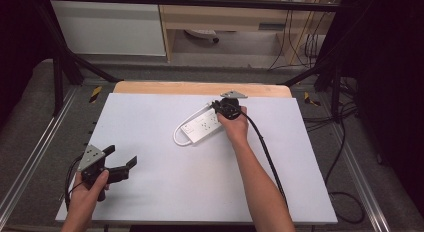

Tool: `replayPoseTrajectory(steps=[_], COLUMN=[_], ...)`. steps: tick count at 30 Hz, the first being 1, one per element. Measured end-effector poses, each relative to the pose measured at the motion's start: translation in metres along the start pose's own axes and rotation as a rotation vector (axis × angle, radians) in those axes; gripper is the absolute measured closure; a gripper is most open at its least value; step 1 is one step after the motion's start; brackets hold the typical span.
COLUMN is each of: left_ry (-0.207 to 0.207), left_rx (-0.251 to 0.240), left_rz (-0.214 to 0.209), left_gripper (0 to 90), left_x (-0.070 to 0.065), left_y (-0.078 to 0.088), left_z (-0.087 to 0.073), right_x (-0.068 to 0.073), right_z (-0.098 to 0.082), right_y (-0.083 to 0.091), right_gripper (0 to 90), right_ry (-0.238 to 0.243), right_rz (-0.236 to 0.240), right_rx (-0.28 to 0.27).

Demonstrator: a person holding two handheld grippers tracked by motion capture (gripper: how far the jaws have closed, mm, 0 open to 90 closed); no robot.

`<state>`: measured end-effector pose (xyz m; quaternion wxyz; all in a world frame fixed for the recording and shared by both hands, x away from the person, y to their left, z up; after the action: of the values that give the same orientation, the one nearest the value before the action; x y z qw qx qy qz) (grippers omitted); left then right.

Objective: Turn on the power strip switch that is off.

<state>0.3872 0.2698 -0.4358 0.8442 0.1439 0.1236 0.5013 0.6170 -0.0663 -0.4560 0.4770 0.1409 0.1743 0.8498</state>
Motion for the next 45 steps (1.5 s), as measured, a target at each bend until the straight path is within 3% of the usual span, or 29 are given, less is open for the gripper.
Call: replayPoseTrajectory(steps=[11,23,34,45], left_ry=[0.001,-0.007,-0.001,0.002], left_rx=[0.002,0.012,0.011,0.010], left_rz=[-0.002,-0.002,-0.010,-0.011], left_gripper=[8.0,8.0,7.2,6.8], left_x=[0.000,0.000,-0.002,-0.002], left_y=[0.000,-0.001,-0.001,0.000], left_z=[0.000,-0.001,-0.002,-0.002], right_x=[0.002,0.003,0.002,0.008], right_z=[0.010,0.024,0.035,0.044], right_y=[0.012,0.029,0.054,0.075], right_gripper=[65.6,34.4,13.9,7.6], right_ry=[-0.018,-0.067,-0.078,-0.067], right_rz=[0.021,0.027,0.041,0.061], right_rx=[-0.004,0.019,0.036,0.020])
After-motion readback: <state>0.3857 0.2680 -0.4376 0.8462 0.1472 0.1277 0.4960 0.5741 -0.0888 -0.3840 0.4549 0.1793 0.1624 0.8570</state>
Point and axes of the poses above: each handheld gripper's, and its own axes: y roughly backward along the jaws, z roughly out of its top, x roughly to its left, the point moved 6 cm from there along -y, roughly forward along the jaws
